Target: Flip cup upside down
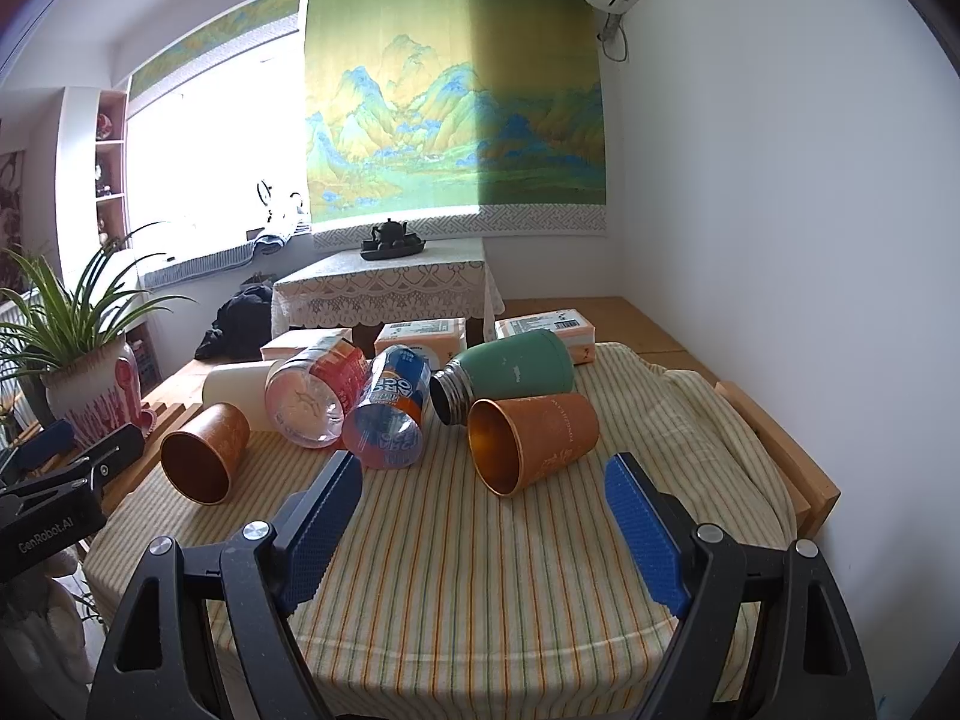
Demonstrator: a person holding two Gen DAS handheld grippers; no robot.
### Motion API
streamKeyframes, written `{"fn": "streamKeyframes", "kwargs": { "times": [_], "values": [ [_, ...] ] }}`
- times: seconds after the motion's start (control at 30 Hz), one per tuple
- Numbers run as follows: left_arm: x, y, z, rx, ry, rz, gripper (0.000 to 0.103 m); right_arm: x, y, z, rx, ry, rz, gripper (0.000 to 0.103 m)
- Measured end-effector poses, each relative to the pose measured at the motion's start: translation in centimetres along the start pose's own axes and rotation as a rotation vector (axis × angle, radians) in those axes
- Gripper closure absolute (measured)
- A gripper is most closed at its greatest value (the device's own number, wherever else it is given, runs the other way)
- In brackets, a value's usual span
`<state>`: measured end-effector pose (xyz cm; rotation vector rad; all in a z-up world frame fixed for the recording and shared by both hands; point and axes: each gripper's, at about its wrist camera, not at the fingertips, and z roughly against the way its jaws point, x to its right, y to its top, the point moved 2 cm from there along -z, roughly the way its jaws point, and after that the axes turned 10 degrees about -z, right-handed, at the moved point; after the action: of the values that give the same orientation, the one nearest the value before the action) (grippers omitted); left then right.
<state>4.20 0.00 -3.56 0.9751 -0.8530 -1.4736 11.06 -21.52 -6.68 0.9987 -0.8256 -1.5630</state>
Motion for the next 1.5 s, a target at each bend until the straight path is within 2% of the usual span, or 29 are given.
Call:
{"fn": "streamKeyframes", "kwargs": {
  "times": [0.2,0.57,0.8,0.93,1.07,1.17,1.23,1.37,1.5],
  "values": [
    [-0.2,0.0,-0.2,-0.007,0.001,0.003,0.001,-0.1,-0.2,-0.5,-0.016,0.007,0.0,0.023],
    [-1.9,-0.2,-0.6,-0.023,0.029,0.037,0.001,-0.3,1.4,-3.8,-0.112,0.078,0.003,0.023],
    [-2.9,-0.3,-1.0,-0.031,0.045,0.049,0.001,-3.0,4.0,-6.8,-0.201,0.176,0.063,0.023],
    [-3.7,-0.5,-1.2,-0.039,0.053,0.059,0.001,-5.3,4.9,-9.2,-0.242,0.202,0.12,0.023],
    [-4.9,-0.7,-1.4,-0.042,0.07,0.069,0.001,-7.5,6.1,-11.8,-0.345,0.257,0.106,0.023],
    [-5.9,-0.9,-1.5,-0.04,0.08,0.091,0.001,-10.1,7.2,-13.8,-0.413,0.27,0.133,0.023],
    [-6.7,-1.1,-1.5,-0.043,0.082,0.108,0.001,-12.0,7.8,-15.4,-0.489,0.273,0.16,0.023],
    [-8.3,-1.7,-1.6,-0.05,0.081,0.141,0.001,-13.7,8.0,-19.5,-0.666,0.248,0.104,0.023],
    [-10.0,-2.3,-1.4,-0.046,0.094,0.172,0.001,-14.4,7.1,-22.9,-0.779,0.179,0.075,0.034]
  ]
}}
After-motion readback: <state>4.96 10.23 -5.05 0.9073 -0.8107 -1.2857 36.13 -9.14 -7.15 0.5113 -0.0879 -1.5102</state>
